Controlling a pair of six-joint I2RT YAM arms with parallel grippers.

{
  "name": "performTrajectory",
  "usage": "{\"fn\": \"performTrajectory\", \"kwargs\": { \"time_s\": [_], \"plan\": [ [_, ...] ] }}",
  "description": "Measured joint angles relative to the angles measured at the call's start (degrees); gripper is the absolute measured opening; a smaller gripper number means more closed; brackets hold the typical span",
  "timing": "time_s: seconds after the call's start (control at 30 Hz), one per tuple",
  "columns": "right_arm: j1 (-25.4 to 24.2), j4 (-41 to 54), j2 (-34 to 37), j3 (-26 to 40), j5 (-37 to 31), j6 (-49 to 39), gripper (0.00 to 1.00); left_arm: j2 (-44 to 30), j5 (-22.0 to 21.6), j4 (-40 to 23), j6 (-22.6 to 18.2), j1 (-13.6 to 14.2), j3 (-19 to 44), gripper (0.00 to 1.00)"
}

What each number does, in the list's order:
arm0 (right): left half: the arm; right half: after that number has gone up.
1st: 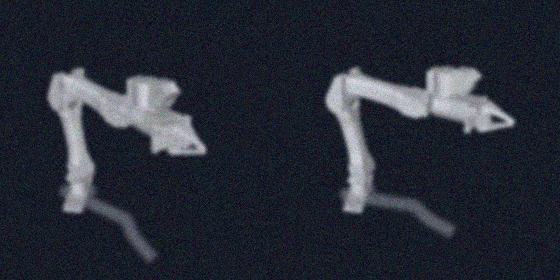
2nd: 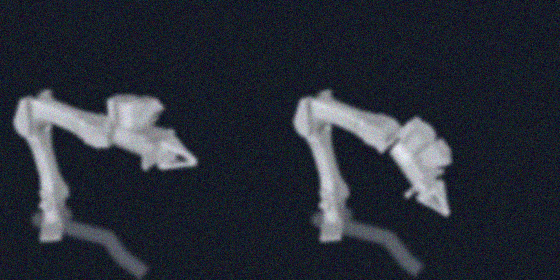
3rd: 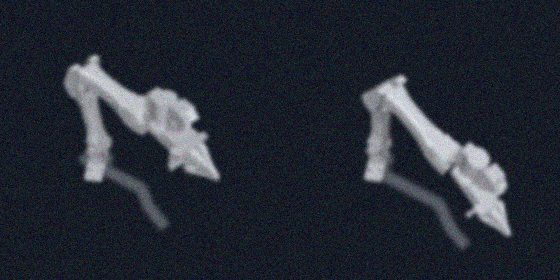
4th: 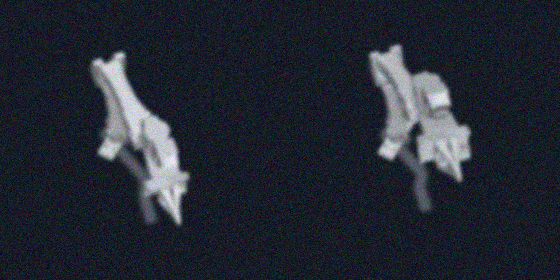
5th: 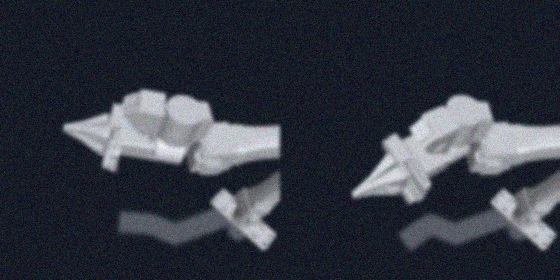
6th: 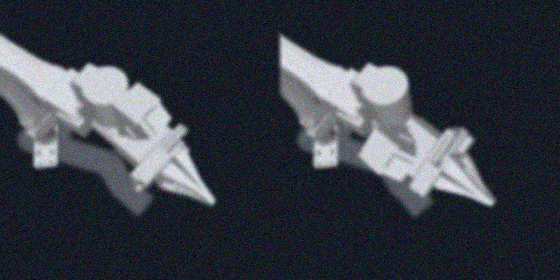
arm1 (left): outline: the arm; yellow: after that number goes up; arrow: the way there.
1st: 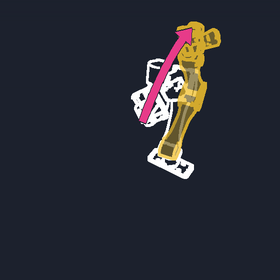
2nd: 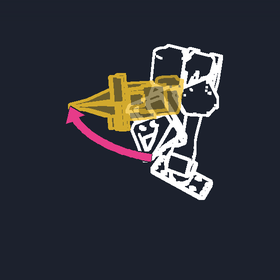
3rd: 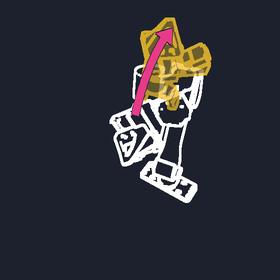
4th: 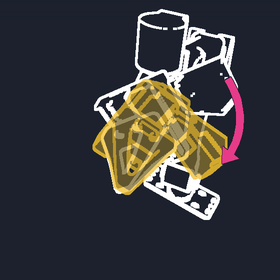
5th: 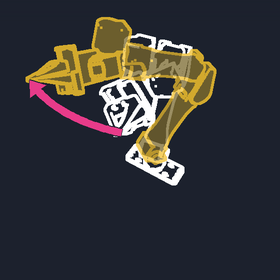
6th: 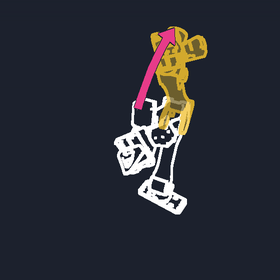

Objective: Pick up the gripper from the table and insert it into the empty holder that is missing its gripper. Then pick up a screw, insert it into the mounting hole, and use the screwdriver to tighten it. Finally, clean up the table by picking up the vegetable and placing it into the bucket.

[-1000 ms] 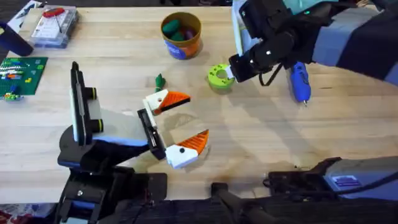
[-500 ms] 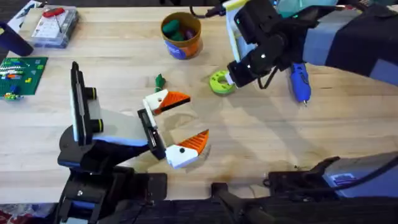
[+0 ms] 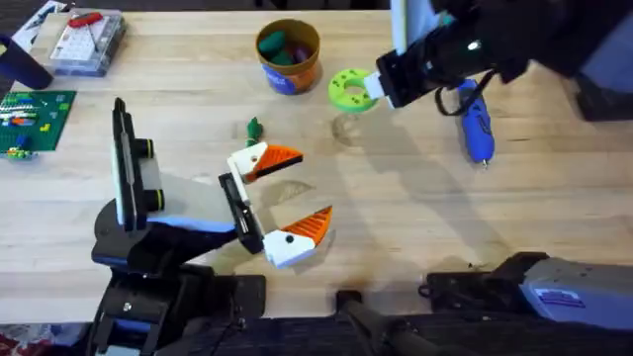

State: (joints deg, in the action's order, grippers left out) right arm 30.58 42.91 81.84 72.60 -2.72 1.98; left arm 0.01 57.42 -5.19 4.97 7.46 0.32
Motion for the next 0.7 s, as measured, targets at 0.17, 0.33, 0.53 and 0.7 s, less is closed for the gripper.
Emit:
{"fn": "performTrajectory", "kwargs": {
  "time_s": [0.17, 0.33, 0.53, 0.7],
  "plan": [
    [0.0, 1.2, -0.5, 0.5, 0.0, -0.3, 0.003, 0.0, 0.0, 0.0, 0.0, 0.0, 0.0, 0.991],
    [0.0, 1.2, -0.3, 0.5, 0.0, -0.4, 0.004, 0.0, 0.0, 0.0, 0.0, 0.0, 0.0, 0.991],
    [0.0, 1.3, -0.3, 0.5, 0.0, -0.4, 0.004, 0.0, 0.0, 0.0, 0.0, 0.0, 0.0, 0.991],
    [0.0, 3.3, -0.3, 0.5, 0.0, -0.3, 0.003, 0.0, 0.0, 0.0, 0.0, 0.0, 0.0, 0.991]
  ]
}}
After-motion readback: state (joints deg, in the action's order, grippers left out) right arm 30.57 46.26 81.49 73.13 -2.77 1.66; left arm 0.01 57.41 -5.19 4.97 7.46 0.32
